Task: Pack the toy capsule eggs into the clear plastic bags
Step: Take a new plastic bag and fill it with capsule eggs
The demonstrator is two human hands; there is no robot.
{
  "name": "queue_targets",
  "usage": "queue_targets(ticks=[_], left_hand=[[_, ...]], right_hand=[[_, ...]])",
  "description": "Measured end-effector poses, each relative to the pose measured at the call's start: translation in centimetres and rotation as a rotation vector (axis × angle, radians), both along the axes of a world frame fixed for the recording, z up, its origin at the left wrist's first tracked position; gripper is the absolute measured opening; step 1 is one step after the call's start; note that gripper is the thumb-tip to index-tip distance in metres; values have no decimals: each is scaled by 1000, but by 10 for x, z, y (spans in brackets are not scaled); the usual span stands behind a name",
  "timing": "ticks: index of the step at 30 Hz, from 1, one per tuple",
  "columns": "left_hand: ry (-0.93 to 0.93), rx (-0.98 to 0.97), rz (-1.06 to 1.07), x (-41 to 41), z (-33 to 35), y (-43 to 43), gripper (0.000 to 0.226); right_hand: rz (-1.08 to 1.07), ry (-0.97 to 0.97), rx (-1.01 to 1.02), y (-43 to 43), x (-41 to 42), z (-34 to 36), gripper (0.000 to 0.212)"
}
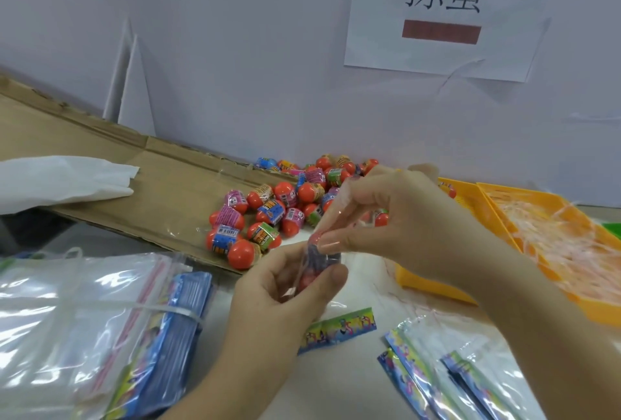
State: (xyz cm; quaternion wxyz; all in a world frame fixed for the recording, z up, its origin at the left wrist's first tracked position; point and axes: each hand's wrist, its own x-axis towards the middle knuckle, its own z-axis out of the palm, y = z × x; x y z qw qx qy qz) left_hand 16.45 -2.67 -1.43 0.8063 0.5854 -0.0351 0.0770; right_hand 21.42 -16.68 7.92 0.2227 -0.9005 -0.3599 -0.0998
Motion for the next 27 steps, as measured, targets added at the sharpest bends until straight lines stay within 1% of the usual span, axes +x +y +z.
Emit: queue_targets(ticks=[3,4,5,7,9,10,11,12,13,15,16,17,18,19,21,22,24,27], left_hand=[[22,19,44,2,-2,0,40],[26,29,64,3,-3,0,40],[37,38,88,3,-4,0,39],[76,38,139,6,-7,1,35],[109,18,167,9,-10,3,18],[122,2,173,10,-10,3,12],[129,-19,172,10,-9,3,10],[130,-39,167,9,-8,3,9],[128,-57,162,9,-8,3,10],[118,-83,155,8,-7,3,18],[113,-97,158,8,-6,3,27],[112,-116,166,9,-6,2,38],[112,-133,174,9,-6,3,45],[113,-145,177,9,-5,3,49],[111,-152,167,9,-5,4,53],[110,-146,158,9,-5,5,59],[114,-124,137,9,-5,6,69],[113,-97,134,9,-4,6,66]], right_hand=[[2,15,-19,-1,3,-5,19],[13,43,-3,-1,4,-6,22],[33,52,58,0,5,-8,26],[18,2,323,4,11,-15,24],[-79,-32,613,9,21,-27,19],[-154,-26,678,10,28,-33,22],[-235,-1,649,10,35,-41,27],[-311,38,522,9,41,-49,33],[-364,70,312,7,46,-59,42],[-400,97,-154,6,50,-75,60],[-406,83,-312,8,49,-80,67],[-416,55,-408,11,48,-83,72],[-429,8,-441,13,46,-85,73],[-444,-54,-429,15,45,-85,71],[-462,-149,-305,13,45,-83,54],[-461,-160,-247,12,45,-81,46],[-430,-145,-216,11,42,-78,37],[-356,-162,-208,11,41,-79,20]])
